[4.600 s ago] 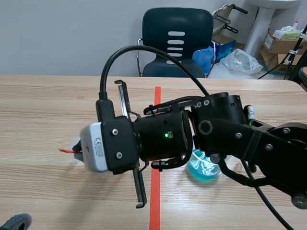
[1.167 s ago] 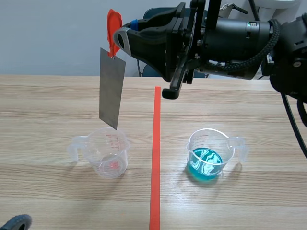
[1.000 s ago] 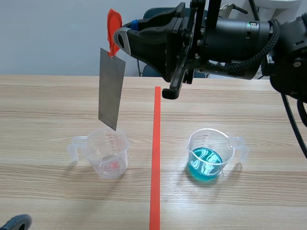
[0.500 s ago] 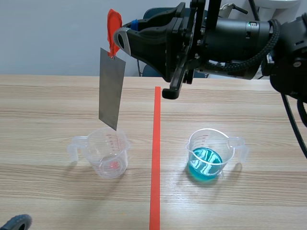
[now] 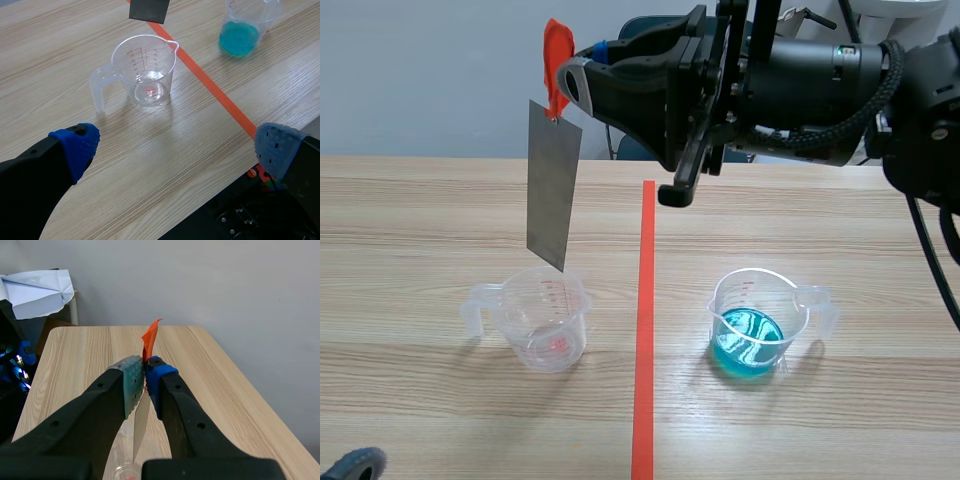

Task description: Do the redox reaction experiment

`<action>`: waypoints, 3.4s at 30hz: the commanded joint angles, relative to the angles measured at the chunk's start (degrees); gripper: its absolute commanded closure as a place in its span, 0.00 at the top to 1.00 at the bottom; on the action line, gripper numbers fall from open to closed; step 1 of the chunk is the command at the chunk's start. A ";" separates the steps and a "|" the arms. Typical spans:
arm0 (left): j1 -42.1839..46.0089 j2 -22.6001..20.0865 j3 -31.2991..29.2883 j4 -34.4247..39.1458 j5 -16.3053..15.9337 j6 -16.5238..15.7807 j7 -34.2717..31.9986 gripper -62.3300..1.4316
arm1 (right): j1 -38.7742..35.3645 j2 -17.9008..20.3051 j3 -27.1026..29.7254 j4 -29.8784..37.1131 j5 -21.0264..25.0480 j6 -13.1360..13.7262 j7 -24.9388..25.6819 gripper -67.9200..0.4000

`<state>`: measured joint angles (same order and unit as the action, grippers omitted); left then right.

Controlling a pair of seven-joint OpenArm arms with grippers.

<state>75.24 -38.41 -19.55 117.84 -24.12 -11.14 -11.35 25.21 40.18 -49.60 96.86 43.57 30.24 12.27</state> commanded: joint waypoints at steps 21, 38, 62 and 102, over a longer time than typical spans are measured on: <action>0.20 0.44 0.17 0.50 -0.26 -0.15 -0.83 1.00 | 1.62 0.46 0.79 1.09 1.07 -0.24 0.70 0.02; 0.20 0.44 0.17 0.50 -0.26 -0.15 -0.81 1.00 | 1.64 3.08 0.81 1.09 3.39 0.02 0.48 0.02; 0.20 0.44 0.17 0.50 -0.26 -0.15 -0.83 1.00 | 1.62 31.71 0.81 7.93 12.63 9.53 5.27 0.02; 0.20 0.44 0.17 0.50 -0.24 -0.15 -0.83 1.00 | 1.46 44.28 0.79 3.15 12.15 11.76 7.98 0.02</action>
<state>75.24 -38.41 -19.55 117.84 -24.12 -11.14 -11.35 25.82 84.23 -49.60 99.61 54.92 42.26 19.42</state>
